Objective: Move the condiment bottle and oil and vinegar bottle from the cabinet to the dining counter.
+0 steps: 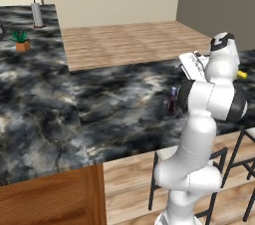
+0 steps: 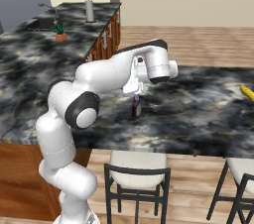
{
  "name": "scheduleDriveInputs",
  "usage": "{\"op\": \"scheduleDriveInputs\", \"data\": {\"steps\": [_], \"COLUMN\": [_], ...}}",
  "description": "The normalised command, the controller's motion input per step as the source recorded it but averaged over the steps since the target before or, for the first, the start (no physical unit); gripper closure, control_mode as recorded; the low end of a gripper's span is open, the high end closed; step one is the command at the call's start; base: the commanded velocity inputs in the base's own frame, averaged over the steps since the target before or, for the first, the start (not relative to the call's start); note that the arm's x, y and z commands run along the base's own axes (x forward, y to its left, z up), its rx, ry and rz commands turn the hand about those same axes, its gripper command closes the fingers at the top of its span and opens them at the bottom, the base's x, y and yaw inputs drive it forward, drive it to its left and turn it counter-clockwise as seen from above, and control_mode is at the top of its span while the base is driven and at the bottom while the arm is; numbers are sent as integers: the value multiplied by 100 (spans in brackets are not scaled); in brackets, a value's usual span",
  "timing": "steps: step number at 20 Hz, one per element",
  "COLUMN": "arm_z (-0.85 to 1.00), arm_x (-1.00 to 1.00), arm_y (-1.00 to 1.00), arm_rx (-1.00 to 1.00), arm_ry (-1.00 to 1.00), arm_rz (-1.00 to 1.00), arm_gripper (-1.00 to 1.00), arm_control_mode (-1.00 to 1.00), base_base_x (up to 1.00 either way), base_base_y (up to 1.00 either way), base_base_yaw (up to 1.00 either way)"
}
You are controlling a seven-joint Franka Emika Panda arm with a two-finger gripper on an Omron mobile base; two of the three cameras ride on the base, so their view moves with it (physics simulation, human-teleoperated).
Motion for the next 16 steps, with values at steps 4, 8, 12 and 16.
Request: {"op": "scheduleDriveInputs", "data": {"steps": [4,8,12,16], "arm_z": [0,0,13,33], "arm_x": [-47,-49,-61,-61], "arm_y": [32,35,23,16], "arm_rx": [-4,-1,-4,-8], "arm_ry": [6,8,0,0], "arm_rz": [-17,-25,-25,-26], "arm_gripper": [-100,-100,-100,-100], "arm_control_mode": [-100,-100,-100,-100], "base_base_x": [0,0,0,0], "base_base_y": [0,0,0,0], "base_base_yaw": [0,0,0,0]}}
